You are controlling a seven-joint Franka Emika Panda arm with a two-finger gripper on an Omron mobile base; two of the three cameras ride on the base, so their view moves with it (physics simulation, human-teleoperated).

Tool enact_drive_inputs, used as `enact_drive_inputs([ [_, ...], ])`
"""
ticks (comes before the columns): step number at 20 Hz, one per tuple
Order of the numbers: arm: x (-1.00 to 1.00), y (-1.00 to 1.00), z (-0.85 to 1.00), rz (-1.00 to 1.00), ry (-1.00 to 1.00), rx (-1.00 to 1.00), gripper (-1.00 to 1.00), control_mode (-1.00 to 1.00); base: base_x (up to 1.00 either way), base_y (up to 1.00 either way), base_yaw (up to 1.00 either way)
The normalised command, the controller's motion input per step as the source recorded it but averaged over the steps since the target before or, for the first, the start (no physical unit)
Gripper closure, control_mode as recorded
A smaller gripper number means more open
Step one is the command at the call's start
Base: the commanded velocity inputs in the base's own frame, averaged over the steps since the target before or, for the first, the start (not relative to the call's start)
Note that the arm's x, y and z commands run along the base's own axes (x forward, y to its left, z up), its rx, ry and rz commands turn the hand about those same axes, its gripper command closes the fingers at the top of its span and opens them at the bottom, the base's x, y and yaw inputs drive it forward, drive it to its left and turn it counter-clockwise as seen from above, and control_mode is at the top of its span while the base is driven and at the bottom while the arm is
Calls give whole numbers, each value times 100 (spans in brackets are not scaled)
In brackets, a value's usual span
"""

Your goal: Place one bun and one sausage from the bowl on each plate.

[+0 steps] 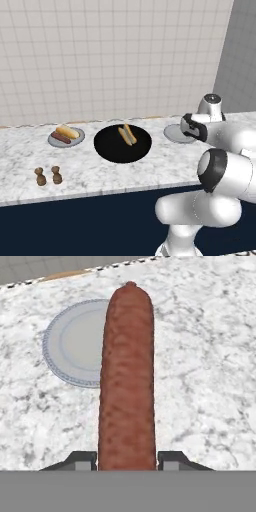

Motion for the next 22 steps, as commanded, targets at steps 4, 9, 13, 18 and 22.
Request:
enact_drive_inputs([
  [4, 91, -20, -39, -1, -5, 0, 100, -100, 0, 0, 0],
  [9, 81, -1, -30, 0, 0, 0, 100, -100, 0, 0, 0],
  [13, 74, -1, -44, 0, 2, 0, 100, -100, 0, 0, 0],
  [18, 41, -4, -43, 0, 0, 0, 100, -100, 0, 0, 0],
  [22, 34, -5, -36, 1, 0, 0, -100, -100, 0, 0, 0],
])
